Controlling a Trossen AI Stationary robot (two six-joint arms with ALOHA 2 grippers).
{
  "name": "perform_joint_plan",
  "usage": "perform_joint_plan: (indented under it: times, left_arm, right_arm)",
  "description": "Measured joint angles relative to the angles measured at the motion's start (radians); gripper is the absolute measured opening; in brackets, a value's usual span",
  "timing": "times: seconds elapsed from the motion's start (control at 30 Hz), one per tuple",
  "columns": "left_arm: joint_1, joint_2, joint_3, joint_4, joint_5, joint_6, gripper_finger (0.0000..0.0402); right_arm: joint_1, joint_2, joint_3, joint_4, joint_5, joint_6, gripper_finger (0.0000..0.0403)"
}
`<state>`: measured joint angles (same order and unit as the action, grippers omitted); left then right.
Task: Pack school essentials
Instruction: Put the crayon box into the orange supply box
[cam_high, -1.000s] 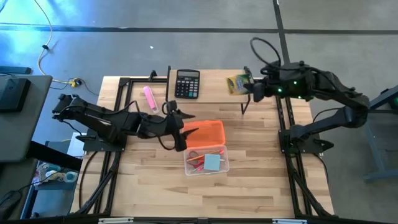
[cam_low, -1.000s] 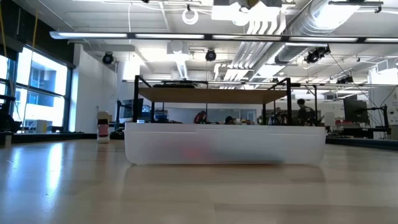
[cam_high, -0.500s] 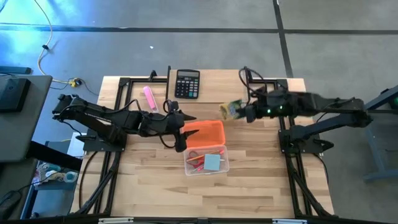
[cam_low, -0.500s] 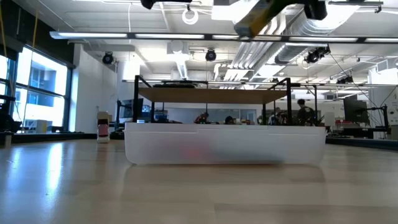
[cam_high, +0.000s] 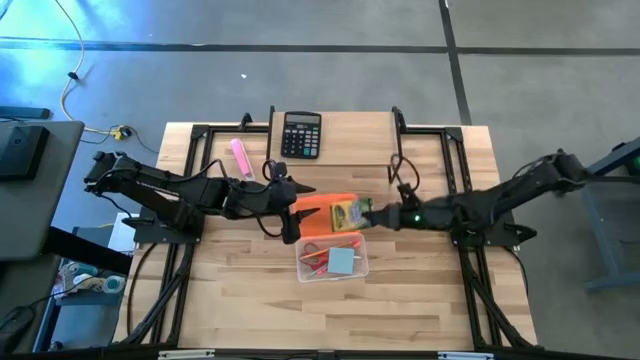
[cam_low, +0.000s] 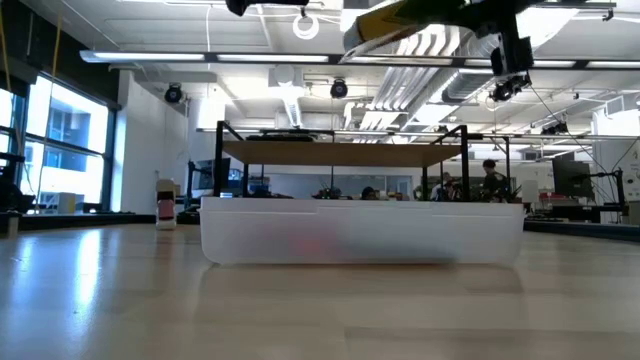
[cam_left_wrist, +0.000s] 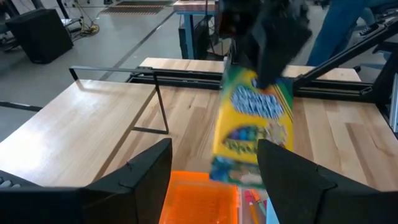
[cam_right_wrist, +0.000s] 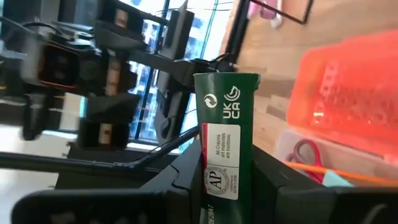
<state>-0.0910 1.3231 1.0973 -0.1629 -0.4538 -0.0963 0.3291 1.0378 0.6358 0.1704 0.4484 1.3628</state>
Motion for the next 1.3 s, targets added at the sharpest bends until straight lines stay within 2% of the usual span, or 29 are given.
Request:
perform_joint_plan:
  times: [0.2, 0.47, 0.63, 0.9, 1.3]
  left_arm:
    - [0.0, 0.0, 0.0, 0.002, 0.005, 0.001, 0.0225]
    - [0.0, 0.0, 0.0, 0.002, 0.006, 0.002, 0.0225]
    - [0.0, 0.001, 0.0, 0.002, 0.007, 0.002, 0.0225]
    - [0.0, 0.001, 0.0, 0.002, 0.051, 0.002, 0.0225]
    - [0.0, 0.001, 0.0, 0.002, 0.051, 0.002, 0.0225]
  right_arm:
    - [0.086, 0.148, -0.019, 0.136, 0.082, 0.083, 0.0076]
    - [0.1, 0.358, -0.008, 0.251, 0.06, 0.228, 0.0076]
    - [0.097, 0.45, -0.007, 0.351, 0.017, 0.24, 0.0076]
    - [0.096, 0.521, -0.007, 0.375, 0.005, 0.316, 0.0076]
    - [0.096, 0.576, -0.007, 0.356, -0.038, 0.388, 0.0076]
